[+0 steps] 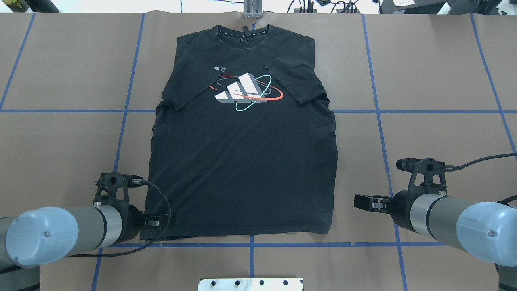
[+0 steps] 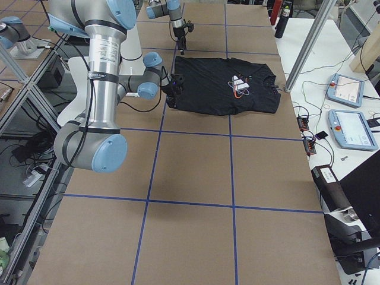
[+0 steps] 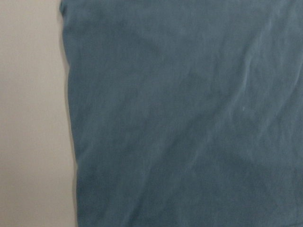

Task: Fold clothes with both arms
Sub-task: 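Lower both grippers to the shirt's hem corners nearest the robot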

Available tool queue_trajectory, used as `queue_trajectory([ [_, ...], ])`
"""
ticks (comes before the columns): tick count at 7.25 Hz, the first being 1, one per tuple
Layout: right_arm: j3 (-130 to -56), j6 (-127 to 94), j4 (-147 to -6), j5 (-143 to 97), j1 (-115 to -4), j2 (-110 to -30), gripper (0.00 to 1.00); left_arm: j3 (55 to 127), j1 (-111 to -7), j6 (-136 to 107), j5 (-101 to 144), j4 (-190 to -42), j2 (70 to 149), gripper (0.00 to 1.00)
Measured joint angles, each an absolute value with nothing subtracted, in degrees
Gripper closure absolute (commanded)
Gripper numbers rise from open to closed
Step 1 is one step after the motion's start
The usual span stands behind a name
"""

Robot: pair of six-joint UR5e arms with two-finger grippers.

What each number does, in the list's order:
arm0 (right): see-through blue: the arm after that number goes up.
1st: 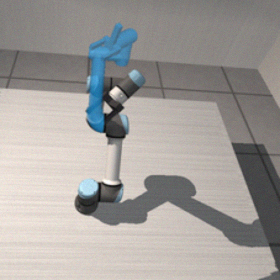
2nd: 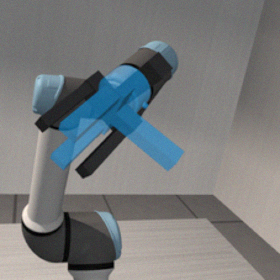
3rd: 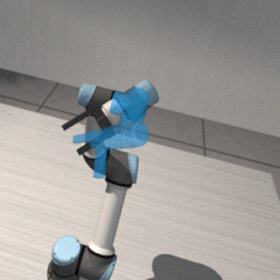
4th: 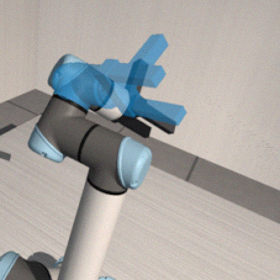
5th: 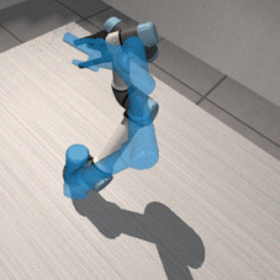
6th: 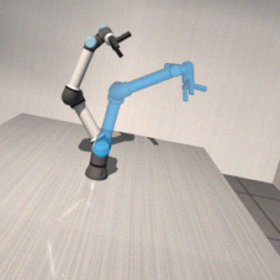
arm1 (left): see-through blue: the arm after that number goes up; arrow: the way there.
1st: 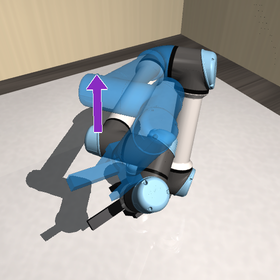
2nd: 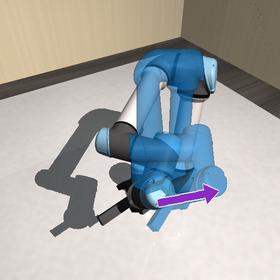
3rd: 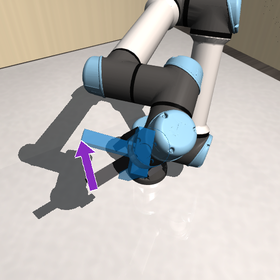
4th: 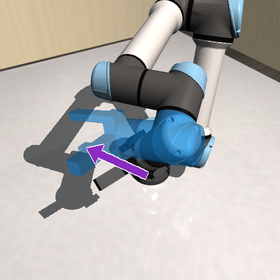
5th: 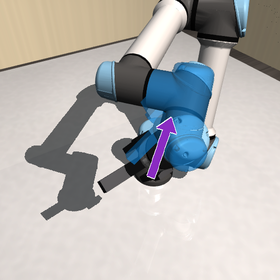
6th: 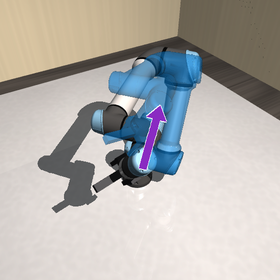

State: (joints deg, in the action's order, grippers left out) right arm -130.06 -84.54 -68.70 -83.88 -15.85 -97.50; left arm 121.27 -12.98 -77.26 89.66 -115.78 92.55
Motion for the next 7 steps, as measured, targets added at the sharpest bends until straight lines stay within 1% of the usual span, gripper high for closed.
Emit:
queue_trajectory([
  [1, -129.75, -84.54, -68.66, -83.69, -15.84, -97.43, 0.0, 121.02, -11.61, -78.31, 89.62, -115.84, 92.07, 0.0],
  [3, -129.66, -84.61, -68.65, -83.32, -15.73, -97.39, 0.0, 120.28, -10.39, -79.43, 89.7, -115.94, 90.62, 0.1],
  [6, -129.66, -84.64, -68.64, -82.9, -15.65, -97.33, 0.0, 118.5, -10.15, -79.72, 89.91, -116.4, 90.56, 0.18],
  [7, -129.66, -84.64, -68.64, -82.87, -15.65, -97.31, 0.0, 118.05, -10.12, -79.7, 90.03, -116.46, 90.61, 0.18],
])
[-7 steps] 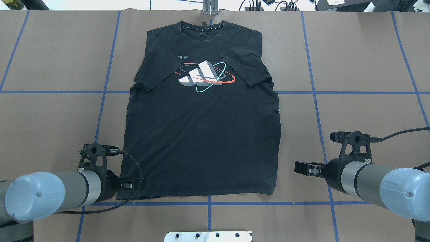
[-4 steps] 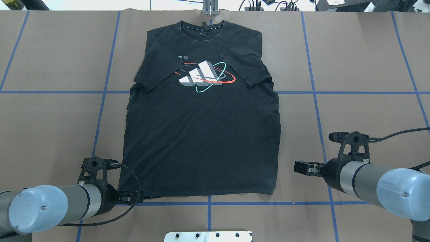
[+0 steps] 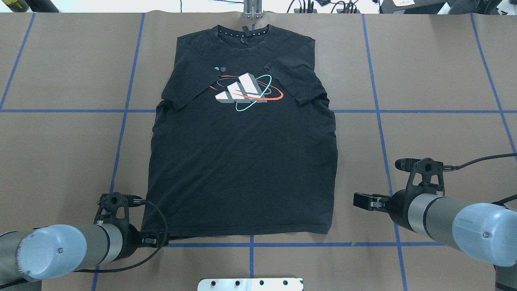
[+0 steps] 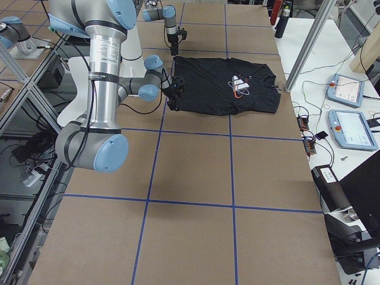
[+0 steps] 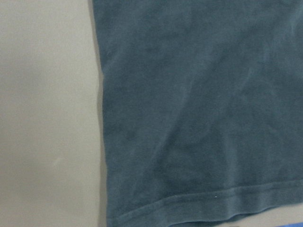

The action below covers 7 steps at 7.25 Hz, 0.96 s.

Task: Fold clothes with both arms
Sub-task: 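Lower both grippers to the shirt's hem corners nearest the robot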

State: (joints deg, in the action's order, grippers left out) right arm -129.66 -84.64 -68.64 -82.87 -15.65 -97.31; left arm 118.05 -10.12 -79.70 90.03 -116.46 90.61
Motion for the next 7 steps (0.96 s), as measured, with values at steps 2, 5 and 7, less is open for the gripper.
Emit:
queue_trajectory([
  [2, -129.65, -84.64, -68.64, -82.86, -15.64, -97.3, 0.0, 117.42, -10.11, -79.64, 90.21, -116.51, 90.68, 0.24],
  [5, -129.64, -84.6, -68.64, -82.68, -15.58, -97.3, 0.0, 116.71, -10.08, -79.57, 90.35, -116.46, 90.76, 0.41],
  [7, -129.64, -84.58, -68.64, -82.63, -15.53, -97.27, 0.0, 116.03, -10.05, -79.54, 90.43, -116.46, 90.96, 1.0],
])
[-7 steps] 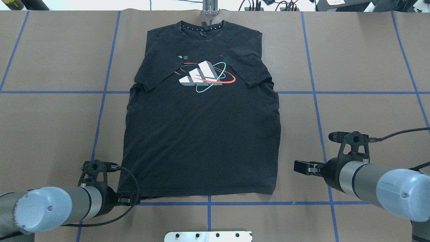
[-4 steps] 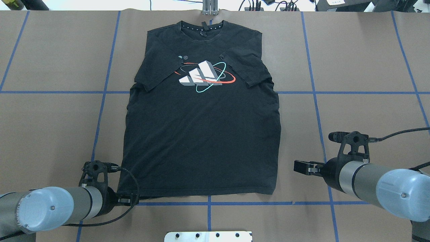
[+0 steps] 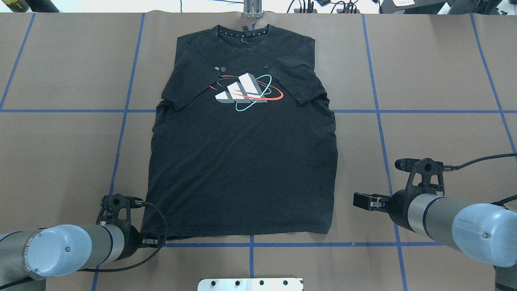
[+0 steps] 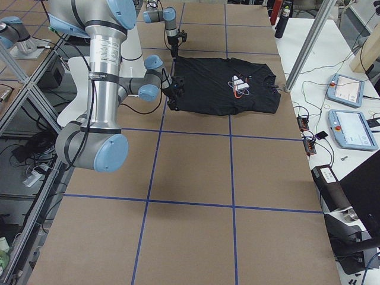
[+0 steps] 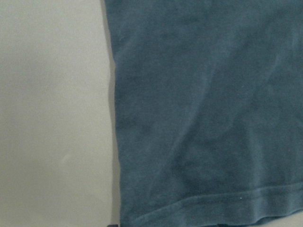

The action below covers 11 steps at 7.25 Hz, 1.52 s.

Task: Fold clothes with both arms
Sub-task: 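Lower both grippers to the shirt's hem corners nearest the robot, then grasp the hem corners with the left and right grippers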

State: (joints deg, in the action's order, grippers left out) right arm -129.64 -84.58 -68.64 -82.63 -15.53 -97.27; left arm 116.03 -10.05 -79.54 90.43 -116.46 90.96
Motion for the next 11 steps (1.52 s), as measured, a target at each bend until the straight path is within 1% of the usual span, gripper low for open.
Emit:
queue_trajectory([
  [2, -129.13, -84.57, -68.68, -82.6, -15.49, -96.52, 0.0, 116.09, -10.09, -79.56, 90.48, -116.46, 91.04, 1.0],
  [5, -125.75, -86.63, -69.09, -79.14, -13.83, -91.31, 0.03, 116.5, -10.11, -79.62, 90.39, -116.45, 91.13, 1.0],
  [6, -125.25, -89.0, -70.38, -77.73, -12.23, -89.94, 0.04, 116.52, -10.11, -79.65, 90.36, -116.45, 91.25, 1.0],
  [8, -123.77, -93.9, -78.84, -73.92, -7.75, -84.44, 0.04, 116.54, -10.11, -79.76, 90.3, -116.45, 91.6, 1.0],
  [9, -121.68, -95.41, -81.63, -72.21, -5.63, -81.78, 0.09, 116.54, -10.11, -79.79, 90.28, -116.45, 91.72, 1.0],
  [11, -119.04, -97.92, -83.17, -69.12, -2.31, -80.2, 0.32, 116.54, -10.11, -79.9, 90.21, -116.45, 91.91, 1.0],
])
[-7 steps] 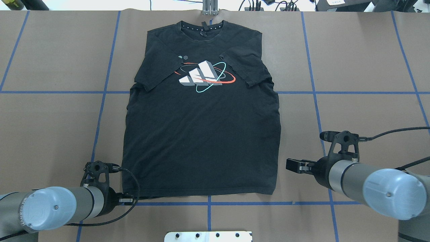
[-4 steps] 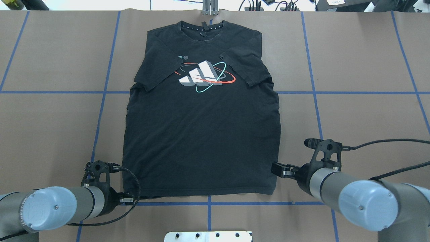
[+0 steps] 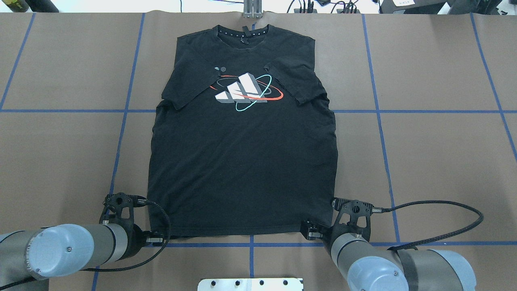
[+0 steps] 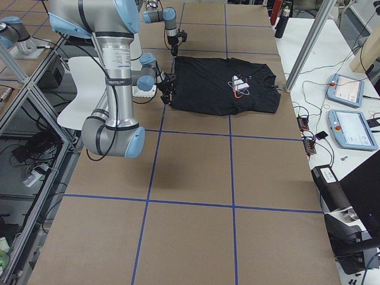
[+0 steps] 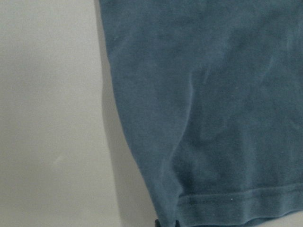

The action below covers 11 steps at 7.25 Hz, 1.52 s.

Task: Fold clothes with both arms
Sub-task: 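Grasp the hem corners with the left and right grippers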

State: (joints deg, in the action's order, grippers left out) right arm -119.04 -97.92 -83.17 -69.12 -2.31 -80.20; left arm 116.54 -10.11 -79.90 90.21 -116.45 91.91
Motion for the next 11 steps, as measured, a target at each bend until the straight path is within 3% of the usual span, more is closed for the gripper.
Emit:
queue_trajectory([
  [1, -118.82, -99.04, -83.27, -68.2, -1.29, -80.23, 0.47, 116.54, -10.11, -80.13, 90.19, -116.45, 91.97, 1.0],
  [6, -118.26, -99.92, -83.32, -66.76, 0.29, -80.76, 0.52, 116.57, -10.11, -80.42, 90.09, -116.46, 92.05, 1.0],
  [7, -118.03, -99.93, -83.32, -66.67, 0.54, -80.68, 0.79, 116.6, -10.11, -80.42, 90.09, -116.46, 92.08, 1.0],
  [8, -117.92, -99.93, -83.3, -66.66, 0.65, -80.52, 1.0, 116.61, -10.11, -80.42, 90.11, -116.46, 92.09, 1.0],
  [11, -118.08, -99.89, -83.24, -66.65, 0.54, -80.28, 1.0, 116.91, -10.11, -80.42, 90.25, -116.4, 92.08, 1.0],
])
